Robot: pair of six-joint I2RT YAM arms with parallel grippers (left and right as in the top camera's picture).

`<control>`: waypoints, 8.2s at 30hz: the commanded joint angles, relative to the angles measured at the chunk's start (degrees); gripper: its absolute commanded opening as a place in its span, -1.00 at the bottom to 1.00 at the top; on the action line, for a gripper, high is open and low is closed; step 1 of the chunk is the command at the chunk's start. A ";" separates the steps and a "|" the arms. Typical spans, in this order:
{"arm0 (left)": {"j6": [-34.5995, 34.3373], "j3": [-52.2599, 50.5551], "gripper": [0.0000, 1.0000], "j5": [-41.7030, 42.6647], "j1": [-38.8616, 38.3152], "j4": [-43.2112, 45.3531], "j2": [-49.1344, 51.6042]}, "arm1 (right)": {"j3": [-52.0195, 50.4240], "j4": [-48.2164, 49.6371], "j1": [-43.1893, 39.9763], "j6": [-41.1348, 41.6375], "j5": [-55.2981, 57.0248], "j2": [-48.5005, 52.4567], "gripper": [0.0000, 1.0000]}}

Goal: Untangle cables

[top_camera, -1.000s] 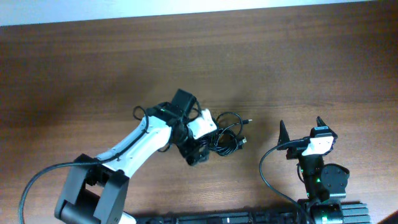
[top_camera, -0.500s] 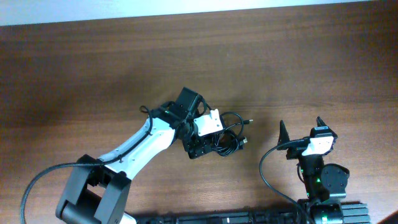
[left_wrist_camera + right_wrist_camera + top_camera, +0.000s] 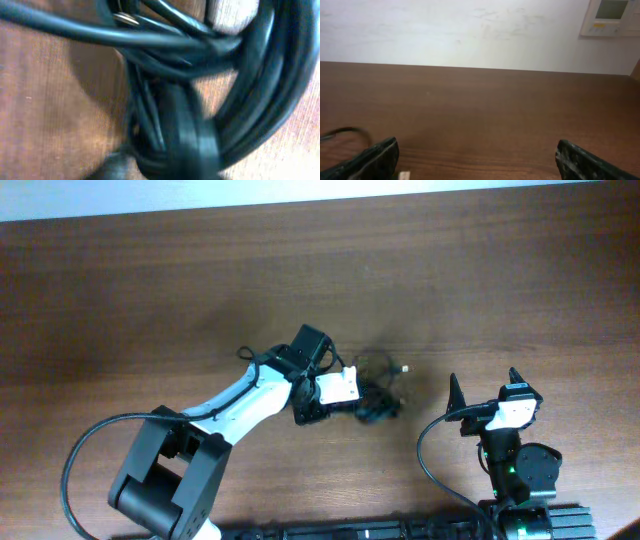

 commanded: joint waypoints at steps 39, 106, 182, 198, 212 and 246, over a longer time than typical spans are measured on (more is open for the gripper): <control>-16.81 1.05 -1.00 14.93 -0.44 4.00 -24.63 | -0.26 0.00 0.37 0.72 0.15 -0.59 0.97; -31.26 1.05 -1.00 -19.28 -26.32 40.50 -24.63 | 36.37 -23.93 0.35 14.21 -16.87 7.15 -0.92; -57.11 1.05 -1.00 25.46 -9.99 57.42 -27.63 | 41.75 -19.96 0.37 4.94 -25.66 7.13 0.66; -57.44 1.05 -1.00 26.36 -10.12 57.53 -27.63 | 41.72 -12.79 0.37 4.94 -33.70 7.13 0.29; -50.40 1.05 -1.00 22.01 -12.52 59.91 -27.63 | 41.72 -13.05 0.35 4.96 -35.41 7.13 -0.58; -53.13 1.05 -1.00 27.19 -16.37 62.79 -27.63 | 41.72 -12.41 0.35 5.14 -39.87 7.13 -0.92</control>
